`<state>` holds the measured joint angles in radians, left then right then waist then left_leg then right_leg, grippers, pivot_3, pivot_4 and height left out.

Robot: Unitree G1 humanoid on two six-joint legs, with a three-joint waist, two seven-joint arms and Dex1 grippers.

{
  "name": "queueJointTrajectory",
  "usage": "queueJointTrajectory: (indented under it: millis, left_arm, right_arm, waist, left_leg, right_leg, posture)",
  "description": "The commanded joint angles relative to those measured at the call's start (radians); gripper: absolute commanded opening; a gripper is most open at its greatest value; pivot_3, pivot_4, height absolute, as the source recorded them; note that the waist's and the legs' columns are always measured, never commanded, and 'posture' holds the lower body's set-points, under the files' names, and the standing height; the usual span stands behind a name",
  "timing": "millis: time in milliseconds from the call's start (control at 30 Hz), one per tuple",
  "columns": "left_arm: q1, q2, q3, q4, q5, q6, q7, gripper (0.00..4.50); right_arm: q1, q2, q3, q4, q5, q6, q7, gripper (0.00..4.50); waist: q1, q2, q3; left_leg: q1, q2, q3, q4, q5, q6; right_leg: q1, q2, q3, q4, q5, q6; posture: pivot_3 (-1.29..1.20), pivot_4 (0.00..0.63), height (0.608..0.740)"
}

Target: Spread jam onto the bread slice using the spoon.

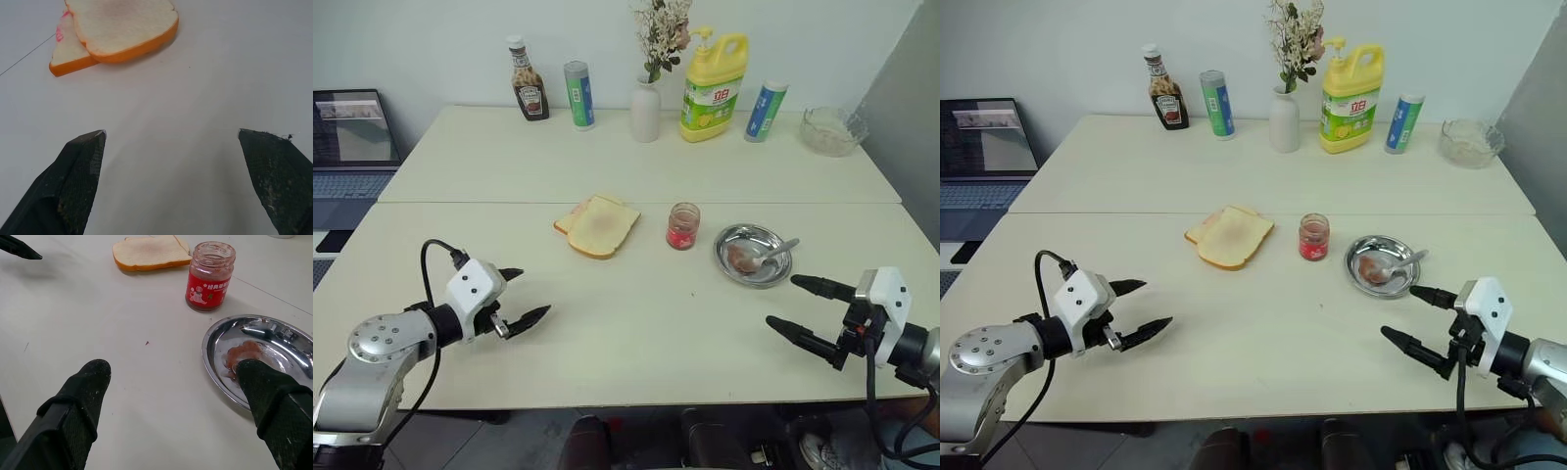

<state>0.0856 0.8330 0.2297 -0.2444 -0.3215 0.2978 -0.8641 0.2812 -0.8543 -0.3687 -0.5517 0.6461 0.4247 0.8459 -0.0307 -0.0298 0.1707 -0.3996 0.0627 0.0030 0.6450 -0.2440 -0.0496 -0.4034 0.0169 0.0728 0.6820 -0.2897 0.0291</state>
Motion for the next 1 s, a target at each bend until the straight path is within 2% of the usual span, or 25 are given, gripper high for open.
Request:
queueJointTrajectory:
  millis: [33,400,667,1000]
  left_arm:
    - [-0.008,0.001,0.03,-0.037,-0.023,-0.007,-0.009,4.5]
    - [0.006,-0.019,0.008,-0.045,0.036,0.012,0.073,4.5]
    - [0.022,-0.023,0.011,-0.037,0.048,-0.016,0.051,4.5]
    - [0.024,-0.045,0.003,-0.046,0.058,-0.01,0.057,4.5]
  right_arm:
    - [-0.016,-0.002,-0.003,-0.035,-0.004,-0.002,0.011,4.48]
    - [-0.055,0.003,0.05,-0.015,-0.045,-0.022,0.04,4.48]
    - [0.032,0.095,0.09,-0.063,-0.121,-0.092,0.012,4.48]
    - [0.074,0.109,0.099,-0.057,-0.166,-0.129,0.021,4.48]
  waist:
    - [0.0,0.0,0.0]
    - [0.0,0.0,0.0]
    - [0.001,0.0,0.0]
    - [0.001,-0.001,0.0]
  left_leg:
    - [0.0,0.0,0.0,0.0,0.0,0.0]
    - [0.0,0.0,0.0,0.0,0.0,0.0]
    - [0.0,0.0,0.0,0.0,0.0,0.0]
    - [0.0,0.0,0.0,0.0,0.0,0.0]
  right_leg:
    - [0.0,0.0,0.0,0.0,0.0,0.0]
    - [0.0,0.0,0.0,0.0,0.0,0.0]
    - [0.0,0.0,0.0,0.0,0.0,0.0]
    - [0.0,0.0,0.0,0.001,0.0,0.0]
  posture:
    - [0.0,0.15,0.74]
    - [0.0,0.15,0.74]
    - [0.0,0.15,0.74]
    - [0.0,0.15,0.74]
